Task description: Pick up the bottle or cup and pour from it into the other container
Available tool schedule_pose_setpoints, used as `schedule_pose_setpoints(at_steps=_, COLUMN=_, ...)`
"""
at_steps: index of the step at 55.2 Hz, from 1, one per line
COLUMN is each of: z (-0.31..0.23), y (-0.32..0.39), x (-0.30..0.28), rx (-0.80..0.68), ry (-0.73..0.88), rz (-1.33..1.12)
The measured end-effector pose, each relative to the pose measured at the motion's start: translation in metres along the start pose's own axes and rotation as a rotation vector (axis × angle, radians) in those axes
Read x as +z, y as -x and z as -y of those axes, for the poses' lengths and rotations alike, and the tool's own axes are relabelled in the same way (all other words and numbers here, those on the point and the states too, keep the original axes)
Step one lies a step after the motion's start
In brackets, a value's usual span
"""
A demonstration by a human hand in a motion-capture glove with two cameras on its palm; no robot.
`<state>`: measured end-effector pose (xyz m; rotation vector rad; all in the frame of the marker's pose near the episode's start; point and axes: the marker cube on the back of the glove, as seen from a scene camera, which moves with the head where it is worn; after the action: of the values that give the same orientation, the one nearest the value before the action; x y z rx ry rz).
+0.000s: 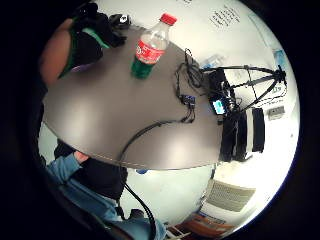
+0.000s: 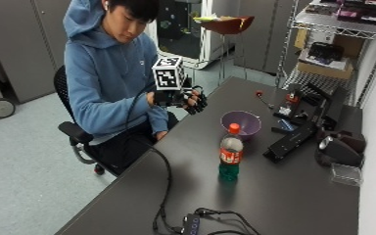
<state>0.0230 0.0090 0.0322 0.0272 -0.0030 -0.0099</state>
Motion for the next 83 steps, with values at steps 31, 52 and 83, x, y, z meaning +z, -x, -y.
schedule_pose_setpoints(at_steps=31, z=0.041, y=-0.047, x=-0.001, rx=0.012, ry=0.045, rz=0.006)
schedule_pose_setpoints(at_steps=52, z=0.014, y=-0.138, x=-0.028, rx=0.145, ry=-0.049, rz=0.057)
schedule_pose_setpoints(at_steps=83, z=0.033, y=-0.262, x=0.018, rx=0.165, ry=-0.101, rz=0.554)
